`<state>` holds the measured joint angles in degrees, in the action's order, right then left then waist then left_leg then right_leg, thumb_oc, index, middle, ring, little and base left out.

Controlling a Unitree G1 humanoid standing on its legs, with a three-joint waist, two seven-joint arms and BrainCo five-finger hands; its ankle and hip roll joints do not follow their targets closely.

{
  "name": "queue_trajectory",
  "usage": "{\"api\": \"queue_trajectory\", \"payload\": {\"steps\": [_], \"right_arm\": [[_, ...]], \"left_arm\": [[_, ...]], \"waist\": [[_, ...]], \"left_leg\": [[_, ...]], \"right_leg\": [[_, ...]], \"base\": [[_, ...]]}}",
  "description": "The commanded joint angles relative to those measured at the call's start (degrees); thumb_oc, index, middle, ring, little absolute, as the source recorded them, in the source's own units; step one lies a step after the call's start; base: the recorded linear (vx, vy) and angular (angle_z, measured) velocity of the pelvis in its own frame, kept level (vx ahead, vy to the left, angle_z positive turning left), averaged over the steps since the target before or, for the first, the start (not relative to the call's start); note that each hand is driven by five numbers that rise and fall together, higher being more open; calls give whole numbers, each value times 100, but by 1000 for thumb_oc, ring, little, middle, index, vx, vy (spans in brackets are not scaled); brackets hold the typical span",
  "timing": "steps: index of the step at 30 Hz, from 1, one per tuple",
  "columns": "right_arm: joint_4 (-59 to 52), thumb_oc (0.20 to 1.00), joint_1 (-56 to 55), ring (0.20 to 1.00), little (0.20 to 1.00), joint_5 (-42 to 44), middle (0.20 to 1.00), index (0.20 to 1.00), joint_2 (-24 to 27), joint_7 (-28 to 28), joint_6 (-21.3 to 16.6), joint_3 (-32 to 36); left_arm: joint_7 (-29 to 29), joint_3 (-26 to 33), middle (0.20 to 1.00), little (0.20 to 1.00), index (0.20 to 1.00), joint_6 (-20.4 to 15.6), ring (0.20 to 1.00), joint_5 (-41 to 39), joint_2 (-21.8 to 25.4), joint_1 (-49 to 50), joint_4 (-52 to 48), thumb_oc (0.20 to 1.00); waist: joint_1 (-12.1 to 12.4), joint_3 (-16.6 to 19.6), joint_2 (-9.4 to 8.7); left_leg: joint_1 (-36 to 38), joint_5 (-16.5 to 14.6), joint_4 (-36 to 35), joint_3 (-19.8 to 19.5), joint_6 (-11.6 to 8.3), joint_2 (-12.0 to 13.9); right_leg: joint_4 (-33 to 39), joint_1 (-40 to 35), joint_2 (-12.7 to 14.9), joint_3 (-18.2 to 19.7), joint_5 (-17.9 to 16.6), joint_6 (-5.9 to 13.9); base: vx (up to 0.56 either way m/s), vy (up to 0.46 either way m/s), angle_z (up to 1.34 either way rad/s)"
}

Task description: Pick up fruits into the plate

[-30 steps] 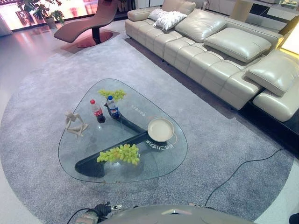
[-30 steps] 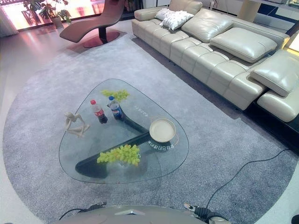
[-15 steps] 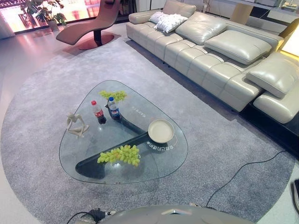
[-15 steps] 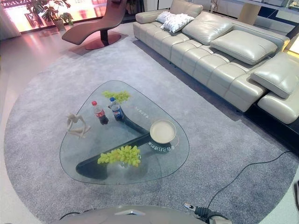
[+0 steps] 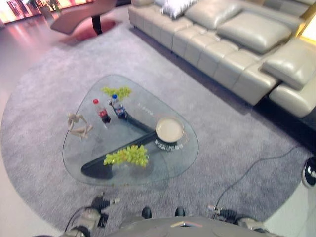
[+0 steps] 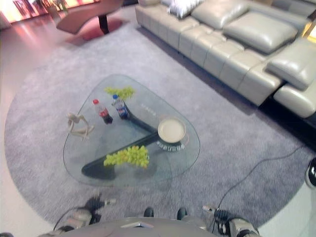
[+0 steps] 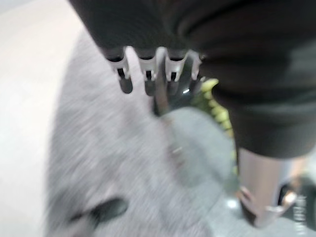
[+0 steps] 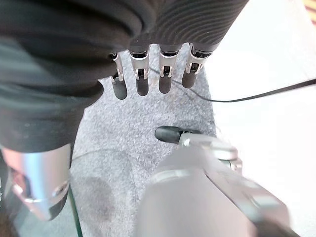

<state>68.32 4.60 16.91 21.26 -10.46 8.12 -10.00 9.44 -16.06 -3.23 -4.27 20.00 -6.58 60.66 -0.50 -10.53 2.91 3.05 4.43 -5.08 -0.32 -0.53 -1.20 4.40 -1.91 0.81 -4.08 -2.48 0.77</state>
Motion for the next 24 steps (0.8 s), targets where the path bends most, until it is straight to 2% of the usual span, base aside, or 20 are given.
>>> {"api": "queue_trajectory", "payload": {"steps": [1,2,9,12,14,16,17,20,24], "right_arm": [[-155,1000,400,1000,1000,359,1000,1000,168,-70,-67,-255],[-246,1000,532,1000,1000,462,1000,1000,269,-101,-88,-314],[-575,1000,1056,1000,1000,921,1000,1000,568,-125,-189,-483],[-714,1000,1249,1000,1000,1063,1000,1000,582,-45,-237,-542],[-828,1000,1456,1000,1000,1231,1000,1000,530,96,-259,-602],[-867,1000,1576,1000,1000,1429,1000,1000,491,194,-286,-635],[-916,1000,1708,1000,1000,1546,1000,1000,427,294,-299,-606],[-953,1000,1819,1000,1000,1630,1000,1000,346,441,-285,-610],[-939,1000,2057,1000,1000,1923,1000,1000,174,751,-389,-681]], "left_arm": [[489,-175,1000,1000,1000,-186,1000,626,455,-703,-215,1000],[581,-310,1000,1000,1000,-115,1000,826,720,-970,-411,1000],[1159,-851,1000,1000,1000,118,1000,1361,1708,-2115,-871,1000],[1413,-998,1000,1000,1000,404,1000,1660,2064,-2617,-1067,1000],[1617,-1139,1000,1000,1000,751,1000,2031,2250,-3083,-1096,1000],[1719,-1244,1000,1000,1000,980,1000,2233,2309,-3346,-1031,1000],[1839,-1300,1000,1000,1000,1219,1000,2420,2300,-3584,-969,1000],[1919,-1405,1000,1000,1000,1460,1000,2666,2252,-3848,-832,1000],[1865,-1785,1000,1000,1000,2096,1000,3229,2080,-4561,-480,1000]], "waist": [[-74,-443,-36],[-104,-605,-20],[-217,-1240,13],[-259,-1480,2],[-301,-1673,-13],[-320,-1783,-38],[-348,-1918,-64],[-378,-1926,-91],[-455,-1927,-169]], "left_leg": [[-90,-885,444,17,82,0],[-272,-853,526,13,78,0],[-1078,-781,1010,1,64,-17],[-1430,-755,1193,11,70,-48],[-1722,-726,1307,19,75,-73],[-1930,-694,1406,26,63,-96],[-2127,-666,1517,62,54,-107],[-2403,-648,1656,83,39,-140],[-3060,-621,1923,143,32,-180]], "right_leg": [[-697,372,110,270,509,216],[-796,548,76,310,514,199],[-1322,1369,-34,387,549,133],[-1483,1733,-68,415,526,122],[-1631,2078,-101,433,506,119],[-1700,2273,-114,440,476,125],[-1790,2474,-122,417,447,129],[-1872,2739,-127,416,418,131],[-2158,3410,-131,425,399,151]], "base": [[-164,22,-16],[-163,16,-14],[-157,21,-15],[-147,11,-17],[-182,23,-11],[-163,20,-15],[-139,15,-21],[-101,21,-16],[-94,14,-2]]}}
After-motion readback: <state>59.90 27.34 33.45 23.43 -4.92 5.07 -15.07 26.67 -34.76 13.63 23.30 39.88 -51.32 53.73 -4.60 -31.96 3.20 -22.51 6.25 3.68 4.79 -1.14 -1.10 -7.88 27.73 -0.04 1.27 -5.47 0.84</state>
